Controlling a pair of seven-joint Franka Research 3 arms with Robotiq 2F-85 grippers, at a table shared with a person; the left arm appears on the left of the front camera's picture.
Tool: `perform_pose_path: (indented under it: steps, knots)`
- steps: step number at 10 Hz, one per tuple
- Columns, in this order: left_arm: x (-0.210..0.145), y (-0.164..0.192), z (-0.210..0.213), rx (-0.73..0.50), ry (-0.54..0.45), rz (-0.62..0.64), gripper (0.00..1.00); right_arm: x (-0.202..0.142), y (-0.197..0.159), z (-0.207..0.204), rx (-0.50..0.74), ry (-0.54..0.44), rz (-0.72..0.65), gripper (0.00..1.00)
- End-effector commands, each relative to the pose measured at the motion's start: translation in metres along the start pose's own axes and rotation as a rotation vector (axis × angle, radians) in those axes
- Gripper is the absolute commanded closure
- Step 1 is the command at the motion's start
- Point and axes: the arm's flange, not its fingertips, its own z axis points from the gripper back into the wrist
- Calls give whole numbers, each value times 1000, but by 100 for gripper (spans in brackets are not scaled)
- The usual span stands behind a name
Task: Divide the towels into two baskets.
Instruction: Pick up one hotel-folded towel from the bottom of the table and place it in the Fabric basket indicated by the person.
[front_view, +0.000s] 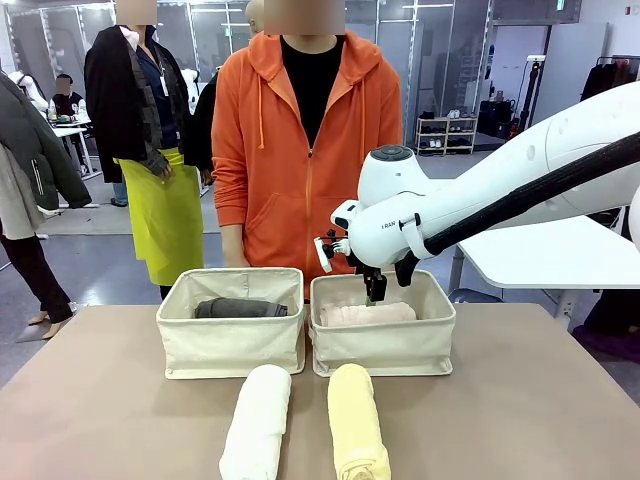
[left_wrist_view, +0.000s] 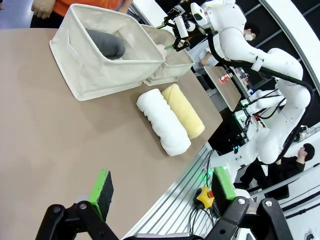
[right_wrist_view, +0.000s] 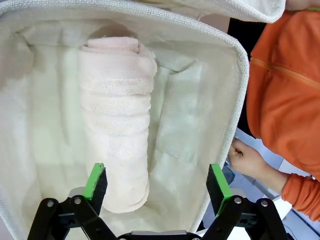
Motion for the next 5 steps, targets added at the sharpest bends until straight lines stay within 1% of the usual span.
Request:
perform_pose_path:
  steps: [1,5]
  knots:
    - [0,-2,2,-14,-16,-11,0,-1,-1,0,-3,2,18,0]
    - [0,-2,2,-14,-16,-11,0,-1,-1,0,-3,2,18,0]
